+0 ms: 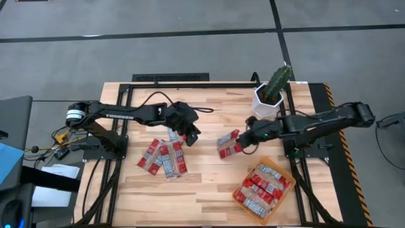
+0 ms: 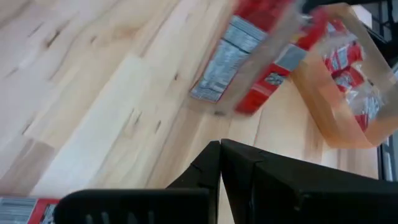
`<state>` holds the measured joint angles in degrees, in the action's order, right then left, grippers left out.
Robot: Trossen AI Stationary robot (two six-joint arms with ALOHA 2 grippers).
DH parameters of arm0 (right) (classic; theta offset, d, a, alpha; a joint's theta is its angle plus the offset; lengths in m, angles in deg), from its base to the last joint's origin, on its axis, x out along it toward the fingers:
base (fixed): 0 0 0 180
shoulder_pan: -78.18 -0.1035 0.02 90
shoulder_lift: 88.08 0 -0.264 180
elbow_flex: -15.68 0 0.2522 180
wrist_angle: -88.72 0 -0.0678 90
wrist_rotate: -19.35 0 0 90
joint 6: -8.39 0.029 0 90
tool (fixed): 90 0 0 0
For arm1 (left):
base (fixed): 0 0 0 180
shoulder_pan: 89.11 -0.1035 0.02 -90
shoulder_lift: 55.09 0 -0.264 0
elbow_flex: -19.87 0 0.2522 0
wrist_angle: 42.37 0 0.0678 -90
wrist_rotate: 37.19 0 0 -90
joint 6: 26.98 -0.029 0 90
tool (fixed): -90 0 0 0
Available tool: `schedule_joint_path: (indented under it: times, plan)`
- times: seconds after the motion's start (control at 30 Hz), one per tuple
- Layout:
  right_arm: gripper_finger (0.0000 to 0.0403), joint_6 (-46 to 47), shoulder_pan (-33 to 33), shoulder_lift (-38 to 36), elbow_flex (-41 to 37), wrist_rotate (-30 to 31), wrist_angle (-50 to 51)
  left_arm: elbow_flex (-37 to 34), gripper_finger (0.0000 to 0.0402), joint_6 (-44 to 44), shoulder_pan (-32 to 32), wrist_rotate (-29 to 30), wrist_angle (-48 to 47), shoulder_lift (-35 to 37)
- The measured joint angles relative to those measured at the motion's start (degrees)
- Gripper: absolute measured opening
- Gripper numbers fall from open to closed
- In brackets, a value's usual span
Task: Sort popcorn bags into baskets
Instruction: Put the red popcorn bag into the orange bin
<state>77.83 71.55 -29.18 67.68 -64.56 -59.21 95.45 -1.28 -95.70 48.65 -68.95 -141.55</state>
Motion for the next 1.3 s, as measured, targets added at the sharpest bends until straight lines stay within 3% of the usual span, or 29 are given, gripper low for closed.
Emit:
schedule_joint_path:
  times: [0.4, 0.7, 0.97, 1.3]
  plan:
    - [0.0004, -0.26, -10.63, -9.38, 0.00, -1.44, -2.40, 0.00, 0.0010, -1.49, 0.49, 0.57, -2.68, -0.09]
    - [0.0004, 0.55, -21.12, -9.67, 4.89, -4.82, -1.64, 0.00, 0.0039, -1.54, 0.59, 0.83, -3.58, -0.09]
    - [0.0004, 3.20, -28.90, -7.40, 12.94, -7.03, 10.99, 0.00, 0.0055, -1.56, 0.61, 2.01, -3.85, -0.11]
    - [0.0004, -0.31, -29.80, 1.69, 23.43, -19.16, 26.95, -0.13, 0.0055, -1.38, 0.83, 3.98, -4.23, -0.22]
